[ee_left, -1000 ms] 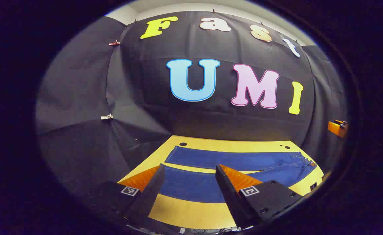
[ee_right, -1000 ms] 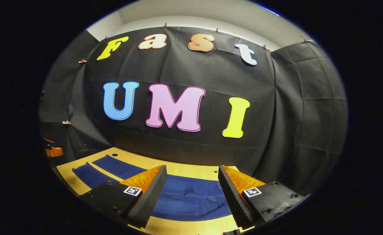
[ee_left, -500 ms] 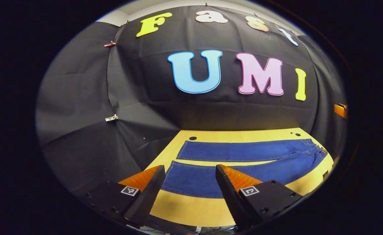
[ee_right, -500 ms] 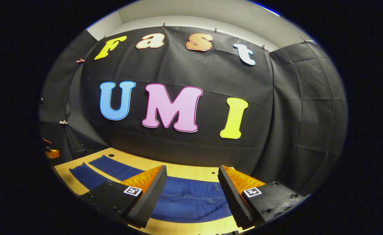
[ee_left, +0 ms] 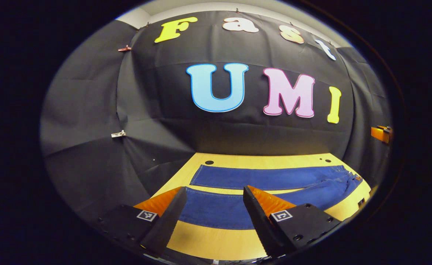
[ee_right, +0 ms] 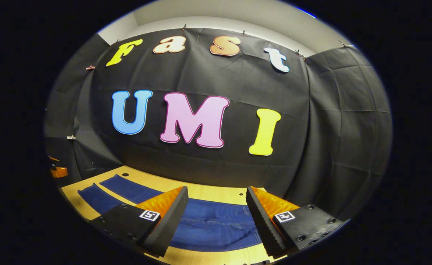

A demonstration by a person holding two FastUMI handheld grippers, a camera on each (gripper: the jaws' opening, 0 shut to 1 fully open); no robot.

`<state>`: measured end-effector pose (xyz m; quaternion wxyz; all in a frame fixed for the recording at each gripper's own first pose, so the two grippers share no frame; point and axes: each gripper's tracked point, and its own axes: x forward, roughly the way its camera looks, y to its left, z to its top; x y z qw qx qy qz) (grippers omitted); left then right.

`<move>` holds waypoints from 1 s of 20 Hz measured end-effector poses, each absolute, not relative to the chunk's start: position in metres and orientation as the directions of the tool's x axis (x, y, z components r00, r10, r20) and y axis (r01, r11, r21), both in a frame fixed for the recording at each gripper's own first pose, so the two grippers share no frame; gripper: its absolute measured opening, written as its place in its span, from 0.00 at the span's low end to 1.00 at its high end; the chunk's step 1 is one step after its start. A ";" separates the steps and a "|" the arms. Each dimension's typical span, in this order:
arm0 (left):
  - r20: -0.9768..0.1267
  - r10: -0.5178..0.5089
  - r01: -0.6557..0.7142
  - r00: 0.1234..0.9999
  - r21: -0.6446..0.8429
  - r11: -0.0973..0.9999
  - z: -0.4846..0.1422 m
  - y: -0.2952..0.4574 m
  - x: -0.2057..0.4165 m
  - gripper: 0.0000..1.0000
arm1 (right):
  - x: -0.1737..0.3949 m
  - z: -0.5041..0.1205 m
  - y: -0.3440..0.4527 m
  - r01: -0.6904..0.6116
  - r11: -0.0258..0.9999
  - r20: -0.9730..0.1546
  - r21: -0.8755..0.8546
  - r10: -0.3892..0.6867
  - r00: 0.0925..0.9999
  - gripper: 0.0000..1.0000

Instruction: Grasp the waist and the cuffs of the jeans and fold them to make the two legs overlap; first hold the waist and fold one-third of the jeans toward the cuffs, then hold the cuffs and fold the remaining one-third in the same direction to finish folding.

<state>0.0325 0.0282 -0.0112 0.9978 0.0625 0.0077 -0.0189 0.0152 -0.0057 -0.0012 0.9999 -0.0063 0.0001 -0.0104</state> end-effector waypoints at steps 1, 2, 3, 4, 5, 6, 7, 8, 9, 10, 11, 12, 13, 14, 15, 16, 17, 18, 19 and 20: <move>-0.045 -0.039 0.048 0.998 0.205 0.978 -0.016 0.041 0.038 0.96 | 0.015 -0.002 -0.007 0.019 1.000 0.000 -0.020 -0.019 1.000 0.94; -0.075 -0.038 0.059 0.996 0.293 0.954 -0.023 0.054 0.046 0.98 | 0.015 -0.003 -0.009 0.019 0.999 -0.003 -0.032 -0.019 1.000 0.96; -0.110 -0.041 0.079 0.993 0.374 0.924 -0.030 0.065 0.057 0.98 | 0.016 -0.006 -0.012 0.022 0.999 -0.007 -0.044 -0.022 1.000 0.94; -0.141 -0.048 0.106 0.989 0.440 0.892 -0.041 0.075 0.066 0.98 | 0.017 -0.009 -0.015 0.024 0.998 -0.017 -0.053 -0.025 1.000 0.96; -0.182 -0.056 0.141 0.982 0.496 0.857 -0.052 0.084 0.075 0.98 | 0.017 -0.013 -0.017 0.024 0.998 -0.030 -0.055 -0.026 0.999 0.96; -0.228 -0.057 0.176 0.972 0.547 0.818 -0.064 0.095 0.083 0.98 | 0.016 -0.017 -0.022 0.028 0.998 -0.041 -0.056 -0.030 0.999 0.94; -0.288 -0.036 0.210 0.957 0.603 0.770 -0.079 0.108 0.089 0.98 | 0.017 -0.020 -0.026 0.033 0.998 -0.052 -0.057 -0.036 0.998 0.94; -0.328 -0.019 0.244 0.945 0.663 0.708 -0.091 0.119 0.096 0.98 | 0.018 -0.023 -0.030 0.038 0.997 -0.062 -0.060 -0.042 0.997 0.94; -0.383 -0.006 0.298 0.924 0.708 0.641 -0.107 0.130 0.105 0.98 | 0.019 -0.025 -0.034 0.044 0.997 -0.071 -0.065 -0.048 0.996 0.97; -0.427 0.011 0.347 0.904 0.749 0.564 -0.120 0.138 0.113 0.98 | 0.020 -0.027 -0.038 0.051 0.996 -0.077 -0.070 -0.057 0.995 0.96; -0.462 0.028 0.392 0.886 0.780 0.488 -0.134 0.147 0.119 0.98 | 0.021 -0.029 -0.042 0.057 0.996 -0.081 -0.069 -0.063 0.995 0.96; -0.484 0.033 0.428 0.875 0.802 0.417 -0.145 0.153 0.122 0.98 | 0.022 -0.030 -0.044 0.060 0.996 -0.080 -0.059 -0.064 0.995 0.97; -0.525 0.036 0.484 0.850 0.806 0.341 -0.163 0.158 0.123 0.98 | 0.026 -0.032 -0.045 0.061 0.997 -0.088 -0.055 -0.065 0.994 0.97; -0.554 0.048 0.525 0.831 0.810 0.261 -0.177 0.163 0.126 0.98 | 0.027 -0.036 -0.048 0.067 0.996 -0.098 -0.062 -0.073 0.992 0.94; -0.575 0.048 0.558 0.816 0.807 0.194 -0.187 0.166 0.130 0.98 | 0.030 -0.041 -0.051 0.075 0.995 -0.110 -0.071 -0.083 0.990 0.97; -0.600 0.052 0.586 0.798 0.794 0.158 -0.197 0.167 0.134 0.98 | 0.033 -0.046 -0.053 0.075 0.995 -0.128 -0.073 -0.083 0.988 0.96; -0.621 0.064 0.607 0.781 0.779 0.158 -0.206 0.170 0.138 0.98 | 0.036 -0.052 -0.052 0.066 0.995 -0.152 -0.068 -0.076 0.985 0.96; -0.631 0.074 0.614 0.772 0.771 0.167 -0.212 0.170 0.145 0.98 | 0.039 -0.055 -0.050 0.058 0.996 -0.166 -0.064 -0.068 0.984 0.97; -0.624 0.076 0.608 0.778 0.778 0.158 -0.209 0.169 0.154 0.98 | 0.043 -0.057 -0.051 0.058 0.996 -0.175 -0.068 -0.069 0.982 0.96; -0.622 0.073 0.610 0.779 0.780 0.139 -0.207 0.167 0.164 0.98 | 0.047 -0.058 -0.053 0.058 0.995 -0.175 -0.078 -0.071 0.982 0.97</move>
